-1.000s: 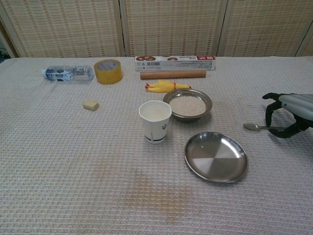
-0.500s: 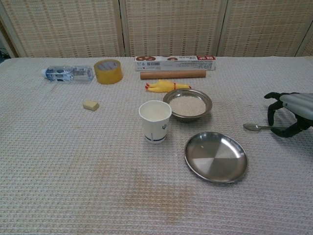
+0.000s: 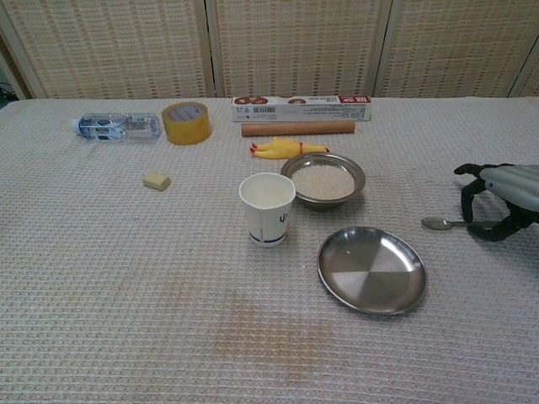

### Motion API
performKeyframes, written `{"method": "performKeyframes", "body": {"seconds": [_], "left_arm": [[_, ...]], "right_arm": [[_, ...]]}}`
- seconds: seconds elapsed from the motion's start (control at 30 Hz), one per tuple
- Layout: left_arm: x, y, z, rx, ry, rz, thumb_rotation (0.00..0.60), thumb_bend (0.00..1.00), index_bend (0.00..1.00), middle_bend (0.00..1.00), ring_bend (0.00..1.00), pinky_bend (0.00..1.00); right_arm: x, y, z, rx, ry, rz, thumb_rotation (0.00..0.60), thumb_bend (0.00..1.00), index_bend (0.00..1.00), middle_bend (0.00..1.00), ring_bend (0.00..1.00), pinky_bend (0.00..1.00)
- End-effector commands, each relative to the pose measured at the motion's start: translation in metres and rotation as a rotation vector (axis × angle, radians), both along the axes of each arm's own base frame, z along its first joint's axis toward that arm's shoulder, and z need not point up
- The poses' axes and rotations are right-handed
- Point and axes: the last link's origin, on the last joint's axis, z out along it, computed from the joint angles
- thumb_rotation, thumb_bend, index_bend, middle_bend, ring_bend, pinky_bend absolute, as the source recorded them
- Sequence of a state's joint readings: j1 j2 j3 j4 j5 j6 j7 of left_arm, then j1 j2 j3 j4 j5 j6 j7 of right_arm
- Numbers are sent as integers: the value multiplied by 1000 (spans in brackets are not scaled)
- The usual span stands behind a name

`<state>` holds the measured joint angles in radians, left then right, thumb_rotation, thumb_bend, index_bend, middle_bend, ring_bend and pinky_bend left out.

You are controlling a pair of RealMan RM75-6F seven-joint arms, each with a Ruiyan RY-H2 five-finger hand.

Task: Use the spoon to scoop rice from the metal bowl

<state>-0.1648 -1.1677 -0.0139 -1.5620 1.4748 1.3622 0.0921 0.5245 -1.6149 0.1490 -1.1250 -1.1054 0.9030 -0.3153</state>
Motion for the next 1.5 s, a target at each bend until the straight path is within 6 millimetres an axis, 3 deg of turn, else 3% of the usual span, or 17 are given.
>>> {"method": "performKeyframes", "body": {"seconds": [0.03,0.17,0.6,0.97,1.23,1.5], "left_arm": [[0,0,0,0,0,1,600,422,0,0,0,84],[-1,0,-1,-2,1,5,600,422,0,0,0,84],[0,0,0,-5,-6,1,600,421,0,0,0,84],[0,0,0,-3,-11,-2,600,422,0,0,0,85],[3,-1,0,-1,-17,-13,600,422,0,0,0,91],[4,-2,2,0,-26,-20,600,421,0,0,0,94]], "right_arm": [[0,0,0,0,1,2,570,332,521,0,0,0],[1,0,-1,-4,-2,4,600,332,545,0,0,0],[0,3,1,-19,-5,14,600,334,625,0,0,0],[9,-4,18,-109,-10,71,600,341,704,9,0,0],[47,-25,35,-164,144,248,600,342,704,13,0,0],[94,-45,30,-174,256,372,600,341,704,17,0,0]]}}
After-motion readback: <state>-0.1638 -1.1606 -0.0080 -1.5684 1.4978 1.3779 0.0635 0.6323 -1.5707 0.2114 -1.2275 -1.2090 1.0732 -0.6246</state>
